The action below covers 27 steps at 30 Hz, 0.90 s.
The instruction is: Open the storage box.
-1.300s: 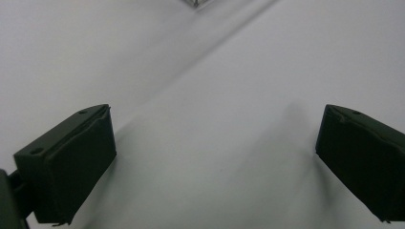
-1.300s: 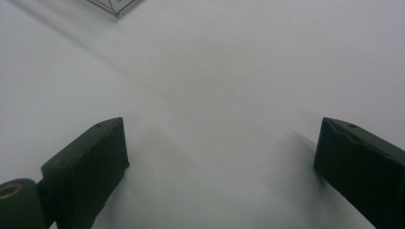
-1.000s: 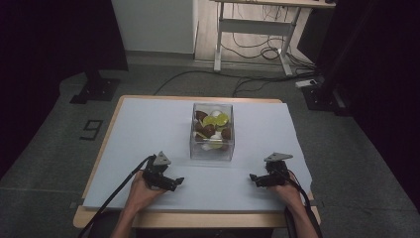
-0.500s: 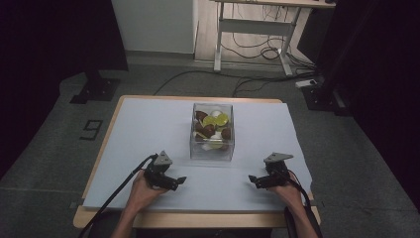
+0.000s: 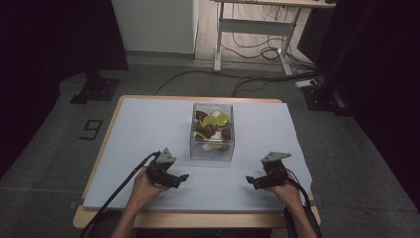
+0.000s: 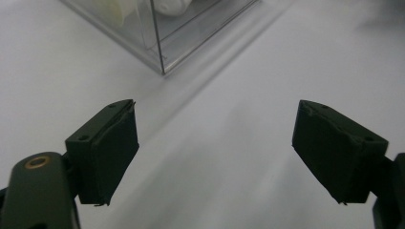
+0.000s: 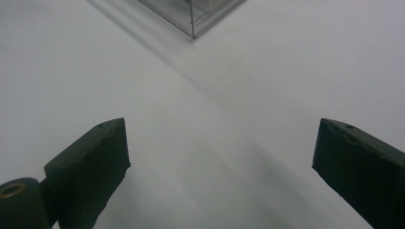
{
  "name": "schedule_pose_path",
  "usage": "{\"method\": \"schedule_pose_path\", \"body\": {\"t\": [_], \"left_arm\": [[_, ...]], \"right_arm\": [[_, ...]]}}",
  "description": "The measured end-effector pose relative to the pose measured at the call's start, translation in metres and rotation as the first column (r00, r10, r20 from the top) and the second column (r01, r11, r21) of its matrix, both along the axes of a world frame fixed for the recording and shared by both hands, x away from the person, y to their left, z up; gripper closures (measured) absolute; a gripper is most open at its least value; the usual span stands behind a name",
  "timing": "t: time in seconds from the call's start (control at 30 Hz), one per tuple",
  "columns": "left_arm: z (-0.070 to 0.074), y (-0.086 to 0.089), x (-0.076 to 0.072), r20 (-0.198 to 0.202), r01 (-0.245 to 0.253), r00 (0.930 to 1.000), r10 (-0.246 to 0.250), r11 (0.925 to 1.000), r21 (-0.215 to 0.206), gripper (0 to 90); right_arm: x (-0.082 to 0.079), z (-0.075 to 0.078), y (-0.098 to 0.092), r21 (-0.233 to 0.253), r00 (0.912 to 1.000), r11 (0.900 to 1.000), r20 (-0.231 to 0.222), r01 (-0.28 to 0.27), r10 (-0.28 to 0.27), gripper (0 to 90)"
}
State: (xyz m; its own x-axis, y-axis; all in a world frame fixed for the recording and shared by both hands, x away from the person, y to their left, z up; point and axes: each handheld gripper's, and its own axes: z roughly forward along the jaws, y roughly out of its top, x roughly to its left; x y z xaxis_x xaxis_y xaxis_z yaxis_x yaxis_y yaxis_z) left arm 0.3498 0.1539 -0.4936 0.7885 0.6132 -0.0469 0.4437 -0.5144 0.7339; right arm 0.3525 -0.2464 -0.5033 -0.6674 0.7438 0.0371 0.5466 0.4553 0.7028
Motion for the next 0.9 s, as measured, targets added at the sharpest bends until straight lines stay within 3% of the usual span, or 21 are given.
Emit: {"method": "schedule_pose_path", "body": {"t": [0.5, 0.67, 0.77, 0.9], "left_arm": [[0.01, -0.012, 0.008, 0.01, 0.021, 0.9997, -0.021, 0.9998, -0.007, 19.9], [0.014, -0.018, 0.011, 0.016, 0.03, 0.9994, -0.03, 0.9994, -0.018, 21.8], [0.016, -0.022, 0.013, 0.02, 0.037, 0.9991, -0.037, 0.999, -0.024, 22.7], [0.016, -0.028, 0.015, 0.034, 0.039, 0.9987, -0.039, 0.999, -0.021, 25.8]], "right_arm": [[0.001, 0.014, 0.013, 0.031, 0.9998, 0.999, 0.009, -0.018, 0.017, 5.6], [0.003, 0.02, 0.02, 0.068, 0.9987, 0.996, 0.016, -0.049, 0.048, 5.2], [0.004, 0.023, 0.024, 0.063, 0.9977, 0.996, 0.028, -0.063, 0.061, 5.3], [0.005, 0.027, 0.031, 0.068, 0.9956, 0.994, 0.048, -0.084, 0.081, 13.8]]}}
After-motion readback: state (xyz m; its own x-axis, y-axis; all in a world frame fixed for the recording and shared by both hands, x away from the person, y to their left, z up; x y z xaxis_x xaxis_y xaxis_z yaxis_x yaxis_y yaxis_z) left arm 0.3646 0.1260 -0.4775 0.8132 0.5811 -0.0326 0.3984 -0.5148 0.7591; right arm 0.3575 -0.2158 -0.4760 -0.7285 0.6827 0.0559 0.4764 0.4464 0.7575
